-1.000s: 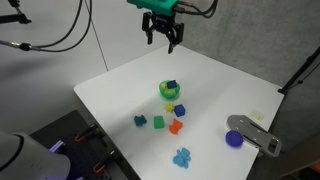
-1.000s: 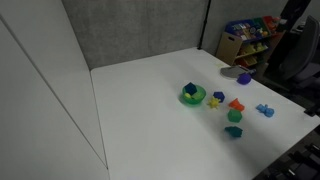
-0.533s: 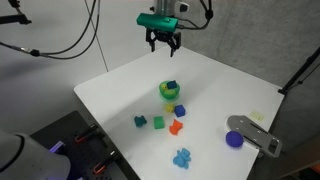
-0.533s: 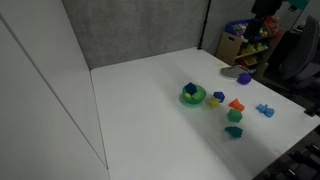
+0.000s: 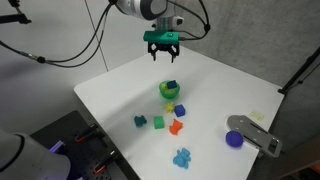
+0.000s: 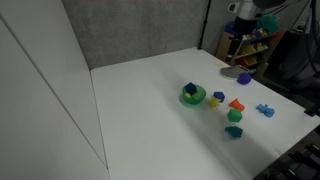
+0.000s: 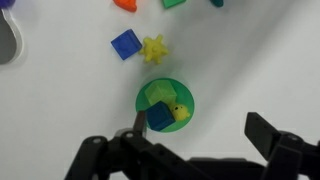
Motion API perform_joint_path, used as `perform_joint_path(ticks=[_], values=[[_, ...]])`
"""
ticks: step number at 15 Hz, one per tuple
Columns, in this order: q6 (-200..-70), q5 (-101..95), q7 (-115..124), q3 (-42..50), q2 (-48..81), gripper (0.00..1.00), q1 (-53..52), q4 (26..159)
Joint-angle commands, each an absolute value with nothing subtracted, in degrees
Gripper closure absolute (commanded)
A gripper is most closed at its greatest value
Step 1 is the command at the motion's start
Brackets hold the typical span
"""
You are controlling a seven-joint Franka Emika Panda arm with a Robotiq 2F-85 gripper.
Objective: Move the green bowl forwards then remove the blue block from the bowl and place it on top of the blue block on the table.
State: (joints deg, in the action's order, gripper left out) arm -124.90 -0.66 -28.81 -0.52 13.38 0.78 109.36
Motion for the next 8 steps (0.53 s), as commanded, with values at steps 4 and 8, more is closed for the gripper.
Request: perform_joint_path(ticks=[4,8], values=[[-124.21,-1.15,-29.01,-1.3,14.43,0.0,1.48,108.13],[-125.2,-1.95,-34.18,-2.78,21.11,0.0,1.31,105.76]])
